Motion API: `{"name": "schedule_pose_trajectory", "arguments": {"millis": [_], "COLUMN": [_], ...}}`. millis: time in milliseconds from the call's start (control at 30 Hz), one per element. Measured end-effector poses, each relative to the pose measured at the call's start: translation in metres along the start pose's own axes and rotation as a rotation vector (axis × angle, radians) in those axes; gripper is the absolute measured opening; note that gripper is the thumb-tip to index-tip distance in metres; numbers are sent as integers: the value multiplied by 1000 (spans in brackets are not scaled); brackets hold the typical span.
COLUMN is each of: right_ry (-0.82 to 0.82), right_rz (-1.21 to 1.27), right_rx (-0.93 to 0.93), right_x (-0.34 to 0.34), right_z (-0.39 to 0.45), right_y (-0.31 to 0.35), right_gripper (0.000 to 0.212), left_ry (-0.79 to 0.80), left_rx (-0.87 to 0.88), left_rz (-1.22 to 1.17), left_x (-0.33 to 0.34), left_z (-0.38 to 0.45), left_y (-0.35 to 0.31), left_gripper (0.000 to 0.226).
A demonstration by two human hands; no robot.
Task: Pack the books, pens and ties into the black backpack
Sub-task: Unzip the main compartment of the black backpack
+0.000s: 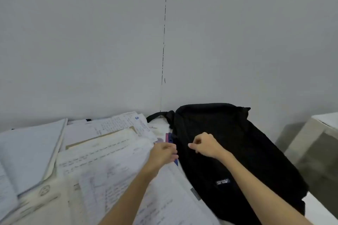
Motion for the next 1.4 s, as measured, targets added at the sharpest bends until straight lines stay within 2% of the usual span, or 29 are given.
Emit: {"name": "schedule_pose_trajectory", "arguments": {"millis": [100,167,233,300,367,467,533,667,800,867,967,1067,1167,1233,1333,1400], "right_ry": [55,72,73,77,86,123,78,-49,32,22,-75,-124,-100,-103,-123,-71], "right_rz": [-103,-106,-55,31,179,272,204,163,-224,-354,-282,-181,-87,-121,-149,-116], "right_rx": [-25,-65,-73,-66,-19,5,-87,-372,-436,-440,-450,-451,-480,-549,-658,-712], "right_x": [11,18,21,20,17,10,0,-22,1,12,11,1,-9,-15,-21,-18], "right_z": [11,19,27,33,37,36,40,50,68,72,73,69,58,44,2,-35], "right_y": [-4,-8,-12,-19,-29,-37,-29,22,51,54,57,58,57,56,54,51], "right_gripper": [29,26,21,26,23,7,15,28,43,39,20,6,5,2,6,7], "left_ry": [-131,-218,-262,-298,-321,-245,-162,-124,-134,-156,-164,-181,-211,-218,-219,-258], "left_rx": [-40,-49,-39,-47,-90,-173,-201,-173,-161,-164,-164,-156,-160,-163,-140,-152], "left_rz": [-11,51,120,166,49,-152,-179,-213,-278,-306,-330,-342,-413,-447,-485,-504], "left_x": [10,16,17,17,12,16,22,24,25,23,23,22,20,19,20,18], "left_z": [13,16,17,15,16,17,15,17,15,14,14,13,12,12,11,9], "left_y": [5,7,6,3,5,10,9,7,9,10,10,9,10,9,2,1], "left_gripper": [11,5,13,19,18,20,27,32,30,30,29,19,11,12,11,12]}}
Point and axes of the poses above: each hand's wrist, its own z-axis towards the middle knuckle, its own x-axis out of the palm, y = z × x, the point moved 9 cm from there along z, towards the middle knuckle, and after that the axes turned 2 degrees about -z, right-handed, at the moved point
